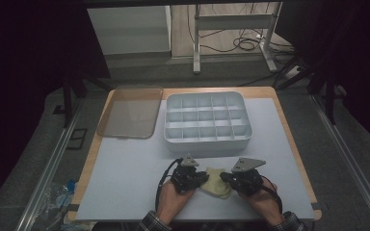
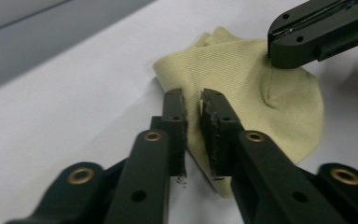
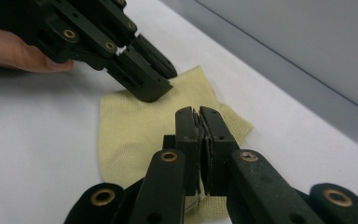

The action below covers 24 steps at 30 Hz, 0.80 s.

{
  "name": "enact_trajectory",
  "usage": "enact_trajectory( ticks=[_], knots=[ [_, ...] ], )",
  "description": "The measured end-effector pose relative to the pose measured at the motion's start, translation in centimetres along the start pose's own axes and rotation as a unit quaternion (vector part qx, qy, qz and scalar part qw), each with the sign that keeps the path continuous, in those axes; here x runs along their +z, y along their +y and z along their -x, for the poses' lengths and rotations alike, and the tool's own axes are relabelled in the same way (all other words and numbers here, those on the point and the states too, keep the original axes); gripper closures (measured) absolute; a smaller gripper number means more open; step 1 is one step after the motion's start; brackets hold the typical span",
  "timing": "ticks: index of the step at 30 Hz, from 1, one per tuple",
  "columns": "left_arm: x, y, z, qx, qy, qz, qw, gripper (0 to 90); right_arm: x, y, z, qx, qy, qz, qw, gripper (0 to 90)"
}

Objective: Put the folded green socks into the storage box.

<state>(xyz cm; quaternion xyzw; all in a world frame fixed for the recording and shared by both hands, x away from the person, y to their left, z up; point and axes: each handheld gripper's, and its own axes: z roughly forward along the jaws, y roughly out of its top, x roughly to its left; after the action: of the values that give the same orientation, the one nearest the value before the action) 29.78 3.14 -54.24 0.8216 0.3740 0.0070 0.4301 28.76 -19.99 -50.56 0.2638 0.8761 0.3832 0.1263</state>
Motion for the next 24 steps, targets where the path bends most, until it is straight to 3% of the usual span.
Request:
enact_trajectory(
  ticks=[4,8,18,24],
  knots=[
    [-0.1,0.3,0.3,0.007,0.01,-0.004,0.9999,85.4,-0.1,0.5,-0.4,-0.001,0.01,0.008,0.9999,87.0],
    [-0.6,0.7,0.4,0.007,0.01,0.003,0.9999,85.6,0.9,0.8,-0.9,-0.005,0.023,0.001,0.9997,87.9],
    [-1.6,1.3,0.2,0.017,0.028,0.002,0.9995,85.8,3.6,0.5,-0.8,0.003,0.025,-0.006,0.9997,89.4],
    [-1.6,1.3,0.2,0.018,0.028,0.0,0.9994,85.8,4.0,0.5,-0.8,0.004,0.021,-0.005,0.9997,89.7]
  ],
)
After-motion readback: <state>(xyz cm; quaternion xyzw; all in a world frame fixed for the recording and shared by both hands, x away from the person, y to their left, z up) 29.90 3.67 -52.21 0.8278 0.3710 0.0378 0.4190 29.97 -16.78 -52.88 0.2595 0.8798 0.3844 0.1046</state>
